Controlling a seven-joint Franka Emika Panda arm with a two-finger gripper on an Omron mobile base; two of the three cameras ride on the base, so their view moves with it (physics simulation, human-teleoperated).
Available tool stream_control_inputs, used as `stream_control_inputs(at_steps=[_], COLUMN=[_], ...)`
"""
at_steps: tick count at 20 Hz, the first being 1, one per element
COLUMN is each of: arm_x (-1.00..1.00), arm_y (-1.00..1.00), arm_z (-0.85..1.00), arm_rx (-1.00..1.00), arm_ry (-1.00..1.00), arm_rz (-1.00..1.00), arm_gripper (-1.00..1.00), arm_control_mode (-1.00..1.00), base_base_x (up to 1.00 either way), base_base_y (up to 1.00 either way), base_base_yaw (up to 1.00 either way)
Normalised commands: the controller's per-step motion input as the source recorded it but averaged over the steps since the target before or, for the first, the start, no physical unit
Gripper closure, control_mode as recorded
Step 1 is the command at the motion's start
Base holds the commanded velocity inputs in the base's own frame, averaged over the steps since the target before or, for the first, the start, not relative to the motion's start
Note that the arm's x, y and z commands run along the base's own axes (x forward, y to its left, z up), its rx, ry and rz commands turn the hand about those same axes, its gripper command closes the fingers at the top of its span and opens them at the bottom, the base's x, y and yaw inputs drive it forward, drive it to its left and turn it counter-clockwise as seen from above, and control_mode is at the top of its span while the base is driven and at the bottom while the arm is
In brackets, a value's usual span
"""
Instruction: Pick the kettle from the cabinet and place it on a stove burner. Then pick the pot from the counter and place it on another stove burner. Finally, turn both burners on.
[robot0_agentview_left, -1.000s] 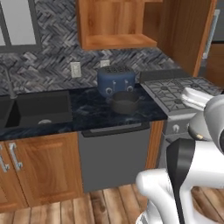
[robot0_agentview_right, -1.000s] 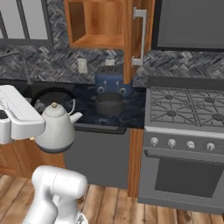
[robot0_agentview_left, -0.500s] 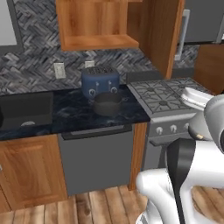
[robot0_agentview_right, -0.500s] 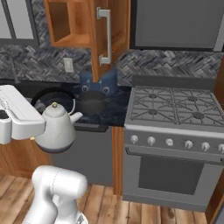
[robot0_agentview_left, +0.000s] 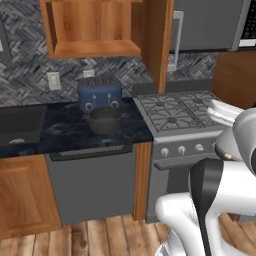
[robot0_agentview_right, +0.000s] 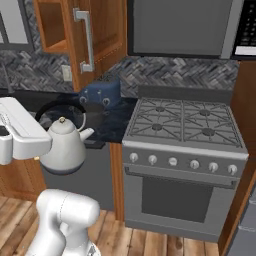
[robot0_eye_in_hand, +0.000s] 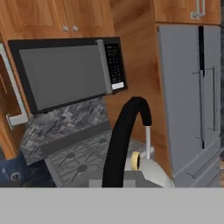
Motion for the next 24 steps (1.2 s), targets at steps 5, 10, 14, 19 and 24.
stream_control_inputs(at_steps=[5, 10, 14, 19, 24], arm_x=[0.0, 0.0, 0.0, 0.0, 0.0], arm_y=[0.0, 0.0, 0.0, 0.0, 0.0], arm_z=[0.0, 0.0, 0.0, 0.0, 0.0], arm_rx=[0.0, 0.0, 0.0, 0.0, 0.0], arm_ry=[0.0, 0.0, 0.0, 0.0, 0.0], arm_rz=[0.0, 0.0, 0.0, 0.0, 0.0], arm_gripper=[1.0, 1.0, 1.0, 1.0, 1.0], arm_control_mode=[1.0, 1.0, 1.0, 1.0, 1.0], base_base_x=[0.19, 0.25, 0.35, 0.42, 0.45], base_base_y=[-0.55, -0.5, -0.47, -0.41, -0.4], base_base_yaw=[0.18, 0.19, 0.19, 0.2, 0.2])
